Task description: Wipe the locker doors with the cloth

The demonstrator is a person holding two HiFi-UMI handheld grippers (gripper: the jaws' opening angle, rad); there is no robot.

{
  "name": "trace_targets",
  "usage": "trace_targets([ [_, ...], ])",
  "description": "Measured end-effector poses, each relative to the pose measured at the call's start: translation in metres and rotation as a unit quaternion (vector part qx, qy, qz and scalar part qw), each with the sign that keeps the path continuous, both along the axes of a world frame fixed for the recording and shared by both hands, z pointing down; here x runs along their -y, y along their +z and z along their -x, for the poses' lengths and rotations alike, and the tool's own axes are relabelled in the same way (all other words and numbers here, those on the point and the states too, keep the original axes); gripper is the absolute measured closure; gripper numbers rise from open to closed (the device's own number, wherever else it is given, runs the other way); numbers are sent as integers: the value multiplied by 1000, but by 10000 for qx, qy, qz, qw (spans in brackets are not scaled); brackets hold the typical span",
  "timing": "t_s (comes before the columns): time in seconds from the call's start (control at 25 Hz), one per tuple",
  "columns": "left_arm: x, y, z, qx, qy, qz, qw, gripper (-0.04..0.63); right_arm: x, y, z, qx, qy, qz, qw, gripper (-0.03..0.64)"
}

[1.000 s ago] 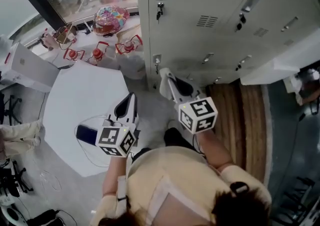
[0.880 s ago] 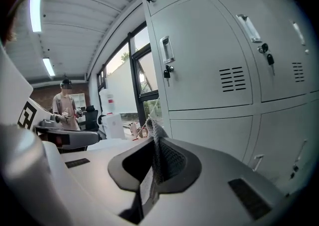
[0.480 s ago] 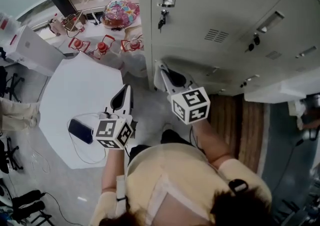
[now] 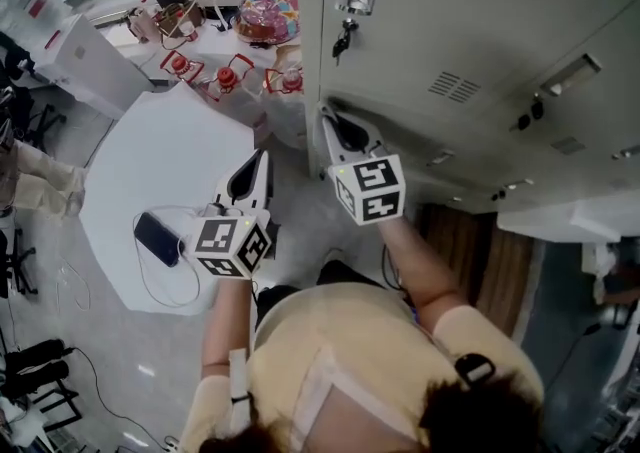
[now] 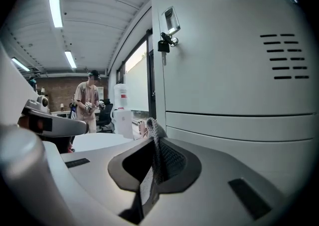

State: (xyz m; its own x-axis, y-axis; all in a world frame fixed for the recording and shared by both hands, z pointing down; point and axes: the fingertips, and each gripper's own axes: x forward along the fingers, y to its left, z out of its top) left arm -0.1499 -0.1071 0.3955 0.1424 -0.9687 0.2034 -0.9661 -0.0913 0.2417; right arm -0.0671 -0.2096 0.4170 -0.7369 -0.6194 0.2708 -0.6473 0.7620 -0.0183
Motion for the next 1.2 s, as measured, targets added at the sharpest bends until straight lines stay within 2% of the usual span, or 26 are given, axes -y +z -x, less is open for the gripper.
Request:
trace_targets([
  [0.4,3,8,6,-147,-301,69,9994,594,24,11,-1,-182,205,-72,9996,603],
  [0.72,5,15,7,-248,-255,192,9992,594,25,11,-17,-195,356,-66,9992,603],
  [0.96,18,20,4,-320,63,241,9992,594,33,11,-45,-212,806,-104,9965,603],
  [1.2,41,25,-17,-328,507,304,9977,594,38,10,-81,-246,1248,-108,9918,603],
])
